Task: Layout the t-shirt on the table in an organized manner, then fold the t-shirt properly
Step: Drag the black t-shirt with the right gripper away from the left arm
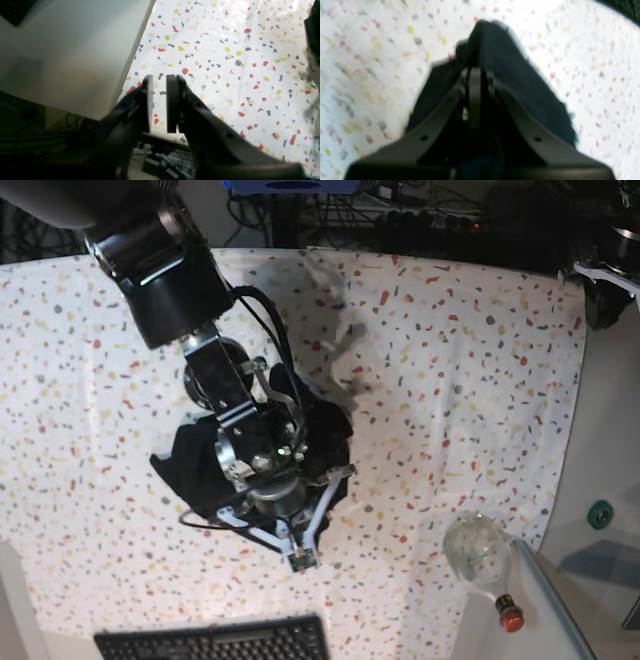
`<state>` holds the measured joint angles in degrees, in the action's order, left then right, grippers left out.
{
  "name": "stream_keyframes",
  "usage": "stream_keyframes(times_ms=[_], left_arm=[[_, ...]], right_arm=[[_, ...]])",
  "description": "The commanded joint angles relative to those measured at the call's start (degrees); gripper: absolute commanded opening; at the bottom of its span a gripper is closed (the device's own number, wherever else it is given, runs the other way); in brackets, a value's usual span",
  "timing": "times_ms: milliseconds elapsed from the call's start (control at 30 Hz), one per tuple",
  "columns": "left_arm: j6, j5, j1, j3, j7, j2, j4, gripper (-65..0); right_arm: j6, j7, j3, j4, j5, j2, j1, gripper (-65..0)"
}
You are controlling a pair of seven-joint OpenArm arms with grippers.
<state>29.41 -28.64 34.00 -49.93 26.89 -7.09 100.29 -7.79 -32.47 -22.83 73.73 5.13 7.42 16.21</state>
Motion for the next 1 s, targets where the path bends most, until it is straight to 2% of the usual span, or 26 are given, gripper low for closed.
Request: stream_keyframes(times_ms=[0, 100, 233, 333, 400, 567, 667, 867, 967], left_arm=[[0.26, -0.50, -0.20, 0.66, -1.00, -0.78, 0.06, -55.8], [0.26, -0.50, -0.72, 2.94, -1.00, -0.86, -0.55, -55.8], [0.00, 0.64, -1.60, 8.83, -1.09, -1.48, -0.20, -55.9], [-0.09, 9.70, -6.26, 15.34, -1.09, -1.65, -0.20, -55.9], [-0.09, 16.03, -10.31, 18.94, -1.09, 0.02, -0.38, -55.9], [-0.09, 23.15, -18.57, 24.57, -1.00, 5.38, -0.47, -55.9], [-0.09, 26.31, -21.65, 29.76, -0.83, 7.14, -0.82, -55.9], [-0.09, 27.02, -22.53, 34.94, -1.09, 7.49, -4.42, -55.9], [-0.09, 27.11, -22.53, 34.77, -1.09, 7.22, -6.80, -55.9]], right_arm=[[-0.60, 0.86, 2.21, 4.64, 0.90, -0.96, 0.36, -65.0], [-0.60, -2.04, 5.64, 13.78, 0.90, -4.48, -3.94, -65.0], [-0.43, -2.48, 10.74, 18.53, 0.90, -8.17, -7.64, -65.0], [-0.34, -2.65, 15.75, 18.71, 0.81, -10.98, -9.39, -65.0], [-0.25, -2.48, 19.01, 19.14, 0.81, -12.12, -11.15, -65.0], [-0.16, -2.39, 23.23, 22.40, 0.72, -13.79, -15.28, -65.0], [-0.16, -2.39, 23.49, 24.77, 0.72, -14.94, -17.39, -65.0], [-0.08, -2.30, 23.05, 26.18, 0.72, -14.67, -18.54, -65.0], [3.18, -2.21, 23.05, 26.27, 0.72, -14.41, -17.13, -65.0]])
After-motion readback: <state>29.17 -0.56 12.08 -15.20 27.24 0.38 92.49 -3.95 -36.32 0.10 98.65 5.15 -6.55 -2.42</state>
